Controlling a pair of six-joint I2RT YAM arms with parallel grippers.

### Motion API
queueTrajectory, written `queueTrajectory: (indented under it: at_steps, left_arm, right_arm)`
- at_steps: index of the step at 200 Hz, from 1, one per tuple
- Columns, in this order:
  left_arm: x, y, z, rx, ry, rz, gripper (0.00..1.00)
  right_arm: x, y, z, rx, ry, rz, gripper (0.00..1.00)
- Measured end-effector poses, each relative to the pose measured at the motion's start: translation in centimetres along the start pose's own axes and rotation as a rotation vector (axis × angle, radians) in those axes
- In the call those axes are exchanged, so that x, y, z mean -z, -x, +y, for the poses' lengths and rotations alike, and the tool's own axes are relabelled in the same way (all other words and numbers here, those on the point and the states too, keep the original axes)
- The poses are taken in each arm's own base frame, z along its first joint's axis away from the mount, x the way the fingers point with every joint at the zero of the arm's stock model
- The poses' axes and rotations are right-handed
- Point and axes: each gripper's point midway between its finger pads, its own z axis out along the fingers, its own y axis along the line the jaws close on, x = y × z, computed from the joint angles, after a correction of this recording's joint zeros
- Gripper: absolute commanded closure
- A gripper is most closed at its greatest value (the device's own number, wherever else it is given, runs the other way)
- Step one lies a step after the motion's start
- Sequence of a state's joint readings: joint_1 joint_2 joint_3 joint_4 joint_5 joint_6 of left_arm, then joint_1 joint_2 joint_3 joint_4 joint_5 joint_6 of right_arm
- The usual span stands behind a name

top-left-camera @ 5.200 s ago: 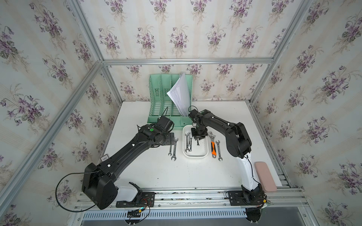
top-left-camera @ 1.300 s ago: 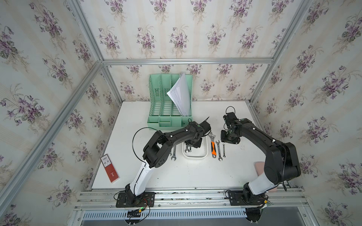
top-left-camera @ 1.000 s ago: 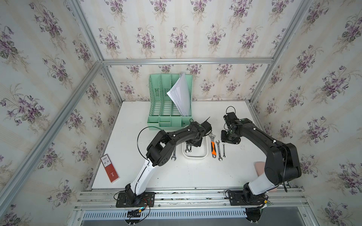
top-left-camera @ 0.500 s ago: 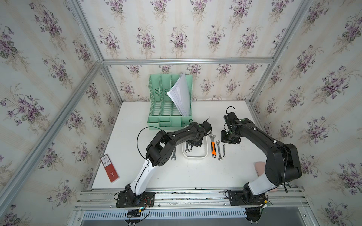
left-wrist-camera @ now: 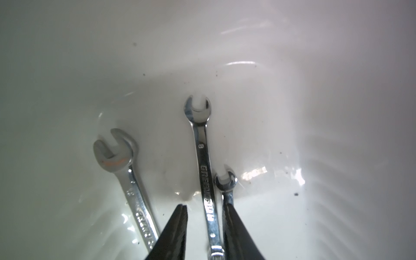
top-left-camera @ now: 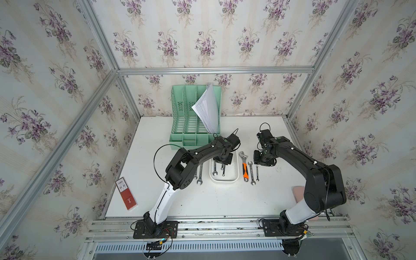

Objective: Take out the wrench from the storage box
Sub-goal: Pick up the wrench from the storage box.

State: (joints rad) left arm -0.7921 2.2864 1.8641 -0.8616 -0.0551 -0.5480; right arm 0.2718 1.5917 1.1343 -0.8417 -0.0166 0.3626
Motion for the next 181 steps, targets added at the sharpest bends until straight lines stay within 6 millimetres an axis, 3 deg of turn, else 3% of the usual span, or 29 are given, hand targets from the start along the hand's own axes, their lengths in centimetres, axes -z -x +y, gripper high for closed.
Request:
queueTrajectory:
  at_steps: [64, 124, 181]
  left_arm:
    - [-0.9, -0.1, 0.2, -0.018, 0.019, 0.006, 0.73]
    - [-1.2, 0.1, 0.8, 0.007, 0.054, -0.01, 0.7]
    - [-1.4, 0.5, 0.1, -0.026, 0.05, 0.002, 0.7]
  right_arm:
    - [-0.1, -0.1, 0.0, 0.0, 0.002, 0.005, 0.58]
    - [-0.1, -0.1, 0.0, 0.0, 0.002, 0.004, 0.58]
    - [0.0, -0.1, 0.0, 0.002, 0.003, 0.003, 0.58]
